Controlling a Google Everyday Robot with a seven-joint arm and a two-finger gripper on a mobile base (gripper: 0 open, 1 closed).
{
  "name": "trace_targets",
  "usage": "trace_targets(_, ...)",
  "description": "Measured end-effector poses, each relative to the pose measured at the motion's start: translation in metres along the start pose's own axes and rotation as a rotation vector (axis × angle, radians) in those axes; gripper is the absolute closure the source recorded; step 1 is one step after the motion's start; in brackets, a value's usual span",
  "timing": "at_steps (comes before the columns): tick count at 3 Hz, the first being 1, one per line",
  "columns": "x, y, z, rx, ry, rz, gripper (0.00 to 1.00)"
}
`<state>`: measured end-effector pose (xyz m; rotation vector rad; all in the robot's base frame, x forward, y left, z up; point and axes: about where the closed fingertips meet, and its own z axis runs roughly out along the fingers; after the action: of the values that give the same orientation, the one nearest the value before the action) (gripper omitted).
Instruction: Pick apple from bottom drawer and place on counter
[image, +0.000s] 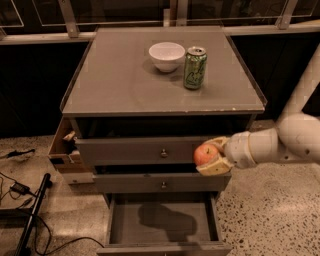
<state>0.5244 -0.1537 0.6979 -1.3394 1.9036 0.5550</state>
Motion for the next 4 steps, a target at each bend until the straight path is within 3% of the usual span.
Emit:
trace_targets(1, -0.063, -0.019, -0.055, 0.025, -0.048, 0.031, 1.00)
trace_targets(2, -0.062, -0.018, -0.055, 0.024, -0.048, 0.031, 1.00)
trace_targets(3, -0.077, -0.027, -0.063, 0.025, -0.098, 0.089, 1.00)
trace_targets(4, -0.106, -0.045, -0.085, 0.048, -0.144, 0.133, 1.00)
